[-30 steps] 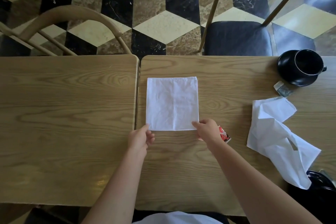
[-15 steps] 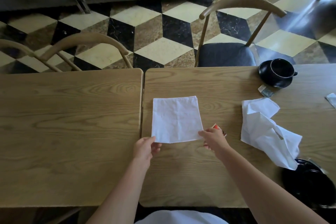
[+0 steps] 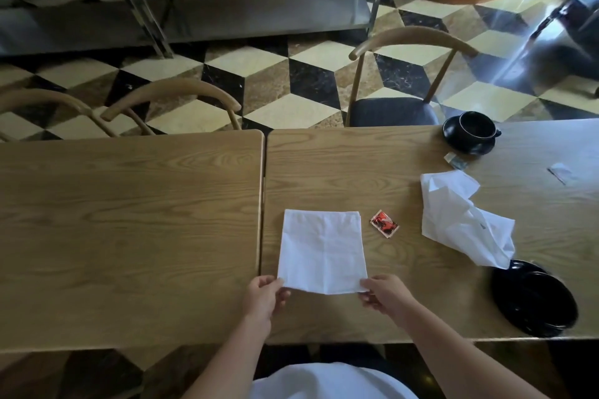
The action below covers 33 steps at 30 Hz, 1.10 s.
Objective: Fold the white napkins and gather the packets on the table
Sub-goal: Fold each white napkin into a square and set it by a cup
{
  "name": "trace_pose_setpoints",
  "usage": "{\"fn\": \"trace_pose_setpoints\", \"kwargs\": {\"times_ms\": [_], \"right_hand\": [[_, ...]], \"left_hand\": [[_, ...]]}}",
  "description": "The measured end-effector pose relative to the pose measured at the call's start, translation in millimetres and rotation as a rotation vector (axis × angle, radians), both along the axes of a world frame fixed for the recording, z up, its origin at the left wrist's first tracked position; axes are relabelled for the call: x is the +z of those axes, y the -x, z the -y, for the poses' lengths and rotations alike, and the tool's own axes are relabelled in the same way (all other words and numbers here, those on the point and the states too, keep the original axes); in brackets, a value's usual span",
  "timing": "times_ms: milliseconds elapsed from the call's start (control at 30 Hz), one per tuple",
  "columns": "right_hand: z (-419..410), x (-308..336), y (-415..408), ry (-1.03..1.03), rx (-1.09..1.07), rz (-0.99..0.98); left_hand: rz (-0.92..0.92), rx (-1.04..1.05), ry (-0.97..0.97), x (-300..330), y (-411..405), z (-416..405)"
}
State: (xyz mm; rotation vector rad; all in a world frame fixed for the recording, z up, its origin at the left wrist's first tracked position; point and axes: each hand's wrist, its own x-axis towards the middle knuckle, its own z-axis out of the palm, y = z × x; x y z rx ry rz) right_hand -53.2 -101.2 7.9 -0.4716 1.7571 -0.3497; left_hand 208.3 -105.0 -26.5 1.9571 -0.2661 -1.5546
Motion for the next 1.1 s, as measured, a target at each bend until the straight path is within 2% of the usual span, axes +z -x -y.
{"fn": "trace_pose_setpoints", "kwargs": {"times_ms": [233,467,700,833,1100], "right_hand": [[6,16,9,0.085,-0.021,0.024],[48,30,12,0.179,-0.109,0.105],[98,30,12,0.124,-0.156,0.201],[121,19,13,0.100,-0.158,0.146],[155,-11,20,-0.025,-0.149,0.082]], "left_hand": [[0.054,-0.040,0.088,12,0,-6],[-0.023,-0.076,0.147,23,1,42],[0.031,-0.166,0.149,21,-2,100],[0.091,-0.267,0.118,13,2,133],[0.103,-0.282,0.035,-2,13,170]]}}
